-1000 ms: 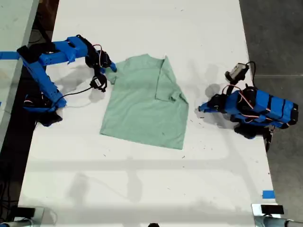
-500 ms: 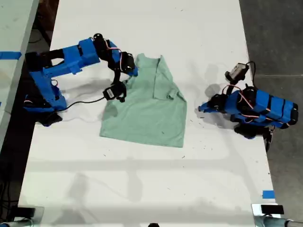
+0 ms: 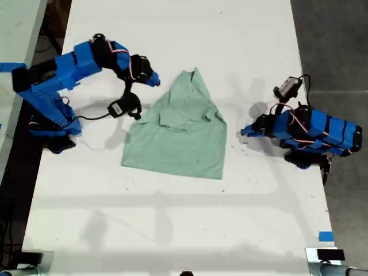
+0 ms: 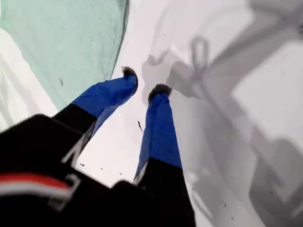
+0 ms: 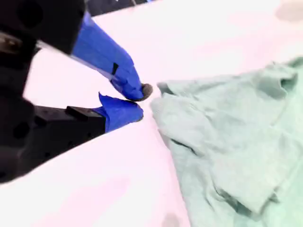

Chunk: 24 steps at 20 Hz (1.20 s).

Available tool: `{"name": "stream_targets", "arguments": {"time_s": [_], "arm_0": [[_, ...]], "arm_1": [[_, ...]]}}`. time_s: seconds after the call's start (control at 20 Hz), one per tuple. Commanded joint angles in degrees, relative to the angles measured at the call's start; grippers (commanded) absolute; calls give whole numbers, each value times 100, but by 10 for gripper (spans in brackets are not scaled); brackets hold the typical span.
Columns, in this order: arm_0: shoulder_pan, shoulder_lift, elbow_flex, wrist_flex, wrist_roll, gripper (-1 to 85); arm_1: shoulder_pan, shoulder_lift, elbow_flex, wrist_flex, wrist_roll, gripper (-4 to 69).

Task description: Fold t shirt

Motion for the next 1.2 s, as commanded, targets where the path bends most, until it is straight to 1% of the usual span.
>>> {"name": "stream_targets", "arguments": {"time_s": [0.0, 0.1, 0.15, 0.2, 0.25, 0.35, 0.4, 0.45, 0.5, 0.55, 0.6, 0.65, 0.7, 0.75, 0.8, 1.15], "arm_0": [[413, 3832, 2909, -659, -712, -3], [984, 5854, 5001, -1169, -1310, -3], [1125, 7005, 5941, -1151, -1573, -2], [1195, 8314, 6820, -879, -1775, -2], [1380, 8947, 7488, -677, -2039, -2], [1925, 8771, 8086, -1090, -2188, 12], [2039, 8930, 8464, -976, -2681, 68], [2048, 8895, 8736, -914, -3006, 68], [2153, 8895, 8886, -984, -3173, 59], [2303, 8903, 8824, -861, -3445, 65], [2320, 8903, 8807, -809, -3234, -2], [2250, 8903, 8771, -703, -2777, 16], [2188, 8912, 8815, -747, -2373, 57], [2180, 8912, 8807, -747, -2399, 100], [2162, 8912, 8807, -738, -2399, 123], [2145, 8912, 8807, -738, -2408, 123]], "arm_1": [[62, 53, 229, 9, 44, 89], [62, 53, 229, 9, 44, 89], [62, 53, 229, 9, 44, 89], [62, 53, 229, 9, 44, 89], [62, 53, 229, 9, 44, 90], [62, 53, 229, 9, 44, 90], [62, 53, 229, 9, 44, 90], [62, 53, 229, 9, 44, 90], [70, 53, 229, 9, 44, 90], [70, 53, 229, 9, 44, 90], [70, 53, 229, 9, 44, 90], [70, 53, 229, 9, 44, 91], [70, 53, 229, 9, 44, 91], [70, 53, 229, 9, 44, 91], [70, 53, 229, 9, 44, 91], [70, 53, 229, 9, 44, 92]]}}
